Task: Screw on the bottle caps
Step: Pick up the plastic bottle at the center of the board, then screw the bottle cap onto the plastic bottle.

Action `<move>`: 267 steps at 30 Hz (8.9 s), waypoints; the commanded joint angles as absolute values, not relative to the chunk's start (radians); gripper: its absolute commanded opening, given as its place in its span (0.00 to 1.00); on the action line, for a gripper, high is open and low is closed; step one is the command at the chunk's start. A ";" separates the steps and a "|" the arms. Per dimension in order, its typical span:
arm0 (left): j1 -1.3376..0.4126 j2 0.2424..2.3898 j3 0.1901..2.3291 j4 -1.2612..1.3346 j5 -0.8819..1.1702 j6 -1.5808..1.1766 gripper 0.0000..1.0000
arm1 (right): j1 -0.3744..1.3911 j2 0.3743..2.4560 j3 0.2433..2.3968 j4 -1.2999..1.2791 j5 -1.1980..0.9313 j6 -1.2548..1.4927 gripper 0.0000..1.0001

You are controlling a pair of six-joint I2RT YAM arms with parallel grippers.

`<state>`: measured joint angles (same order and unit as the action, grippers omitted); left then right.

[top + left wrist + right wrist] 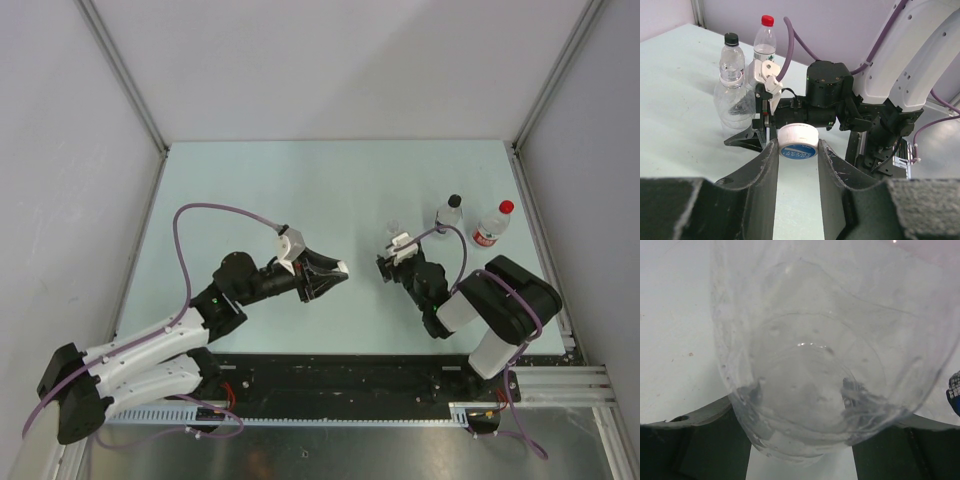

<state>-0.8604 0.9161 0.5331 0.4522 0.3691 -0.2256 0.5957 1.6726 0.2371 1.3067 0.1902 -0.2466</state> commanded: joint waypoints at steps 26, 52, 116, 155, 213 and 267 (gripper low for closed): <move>-0.800 1.114 1.294 -0.557 0.636 0.936 0.11 | 0.927 0.728 0.394 0.146 0.189 -0.356 0.42; -0.952 1.164 1.253 -0.849 0.423 0.898 0.15 | 1.130 1.039 0.491 0.130 0.312 -0.534 0.40; -1.097 1.222 1.207 -0.929 0.264 0.989 0.19 | 1.146 0.892 0.497 0.209 0.043 -0.631 0.26; -1.098 1.204 1.450 -0.927 0.293 0.911 0.80 | 1.130 0.868 0.411 0.425 -0.038 -0.599 0.05; -1.099 1.266 1.384 -0.220 -0.418 -0.249 0.83 | 0.933 1.019 0.273 0.865 0.322 -0.289 0.00; -1.089 1.261 1.262 -0.307 -0.078 -0.308 0.13 | 0.934 0.881 0.284 0.792 0.124 -0.253 0.00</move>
